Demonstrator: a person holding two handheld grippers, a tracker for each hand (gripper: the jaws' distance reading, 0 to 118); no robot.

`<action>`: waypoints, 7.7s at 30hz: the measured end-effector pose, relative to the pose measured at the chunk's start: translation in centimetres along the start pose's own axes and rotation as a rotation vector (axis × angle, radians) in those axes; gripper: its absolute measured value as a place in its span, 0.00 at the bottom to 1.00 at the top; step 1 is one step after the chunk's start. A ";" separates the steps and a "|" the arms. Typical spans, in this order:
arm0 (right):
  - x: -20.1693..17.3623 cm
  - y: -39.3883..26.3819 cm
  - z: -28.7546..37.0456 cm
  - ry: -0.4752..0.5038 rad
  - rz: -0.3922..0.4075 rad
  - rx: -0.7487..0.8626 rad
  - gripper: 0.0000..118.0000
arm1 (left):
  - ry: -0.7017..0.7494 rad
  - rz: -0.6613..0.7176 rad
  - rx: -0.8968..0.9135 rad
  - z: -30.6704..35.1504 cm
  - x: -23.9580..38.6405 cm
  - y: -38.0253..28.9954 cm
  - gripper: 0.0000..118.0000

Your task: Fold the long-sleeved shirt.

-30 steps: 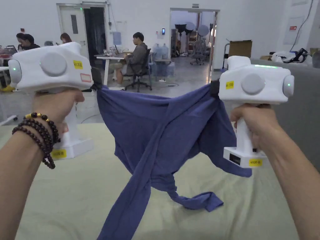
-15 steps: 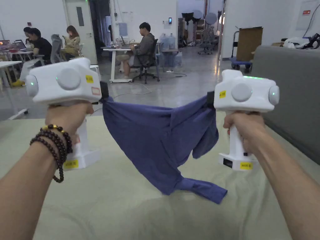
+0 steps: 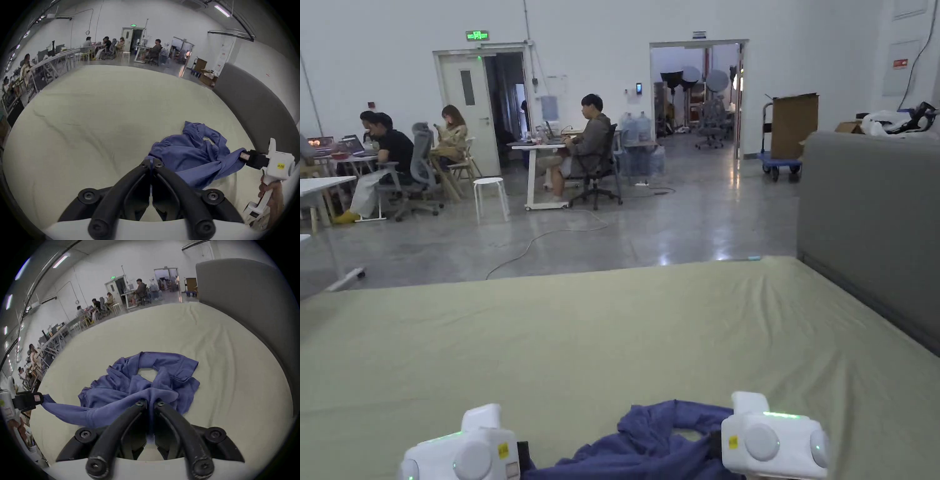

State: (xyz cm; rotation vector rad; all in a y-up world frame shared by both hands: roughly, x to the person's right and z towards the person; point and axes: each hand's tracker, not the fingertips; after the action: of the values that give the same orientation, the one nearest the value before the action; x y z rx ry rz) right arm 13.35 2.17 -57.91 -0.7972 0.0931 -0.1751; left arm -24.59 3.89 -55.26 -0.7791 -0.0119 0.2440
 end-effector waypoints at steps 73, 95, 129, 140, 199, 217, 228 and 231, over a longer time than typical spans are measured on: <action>5.9 2.0 -9.4 -0.146 0.197 -0.507 0.65 | -0.111 -0.283 -0.215 -6.5 10.8 -6.2 0.00; 8.7 11.4 12.6 -0.145 0.188 0.032 0.00 | -0.153 -0.189 0.062 6.0 6.8 4.0 0.00; 7.0 28.2 13.6 -0.148 0.025 0.257 0.00 | -0.044 -0.026 0.286 9.4 6.3 20.4 0.00; 8.9 15.3 4.9 -0.101 0.007 0.059 0.00 | -0.052 0.103 0.105 3.7 1.7 7.6 0.00; 12.2 -18.3 18.2 -0.052 0.242 -0.294 0.00 | 0.025 0.027 -0.014 18.4 0.1 -20.3 0.93; 10.5 -6.6 8.0 -0.070 0.319 -0.250 0.06 | 0.041 -0.012 -0.173 13.4 -0.7 -24.4 0.05; 9.5 1.2 -7.0 -0.094 0.292 -0.426 0.66 | 0.057 0.009 -0.179 13.9 1.2 -23.3 0.05; 8.7 0.4 -9.7 -0.119 0.304 -0.497 0.65 | 0.053 0.023 -0.189 14.0 1.3 -22.5 0.05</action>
State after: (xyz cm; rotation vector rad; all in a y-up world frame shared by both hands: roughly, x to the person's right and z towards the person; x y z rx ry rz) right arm 20.51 -6.07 -65.07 -1.2742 0.1465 0.1924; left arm -19.96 -1.55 -29.69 -0.9736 0.0242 0.2463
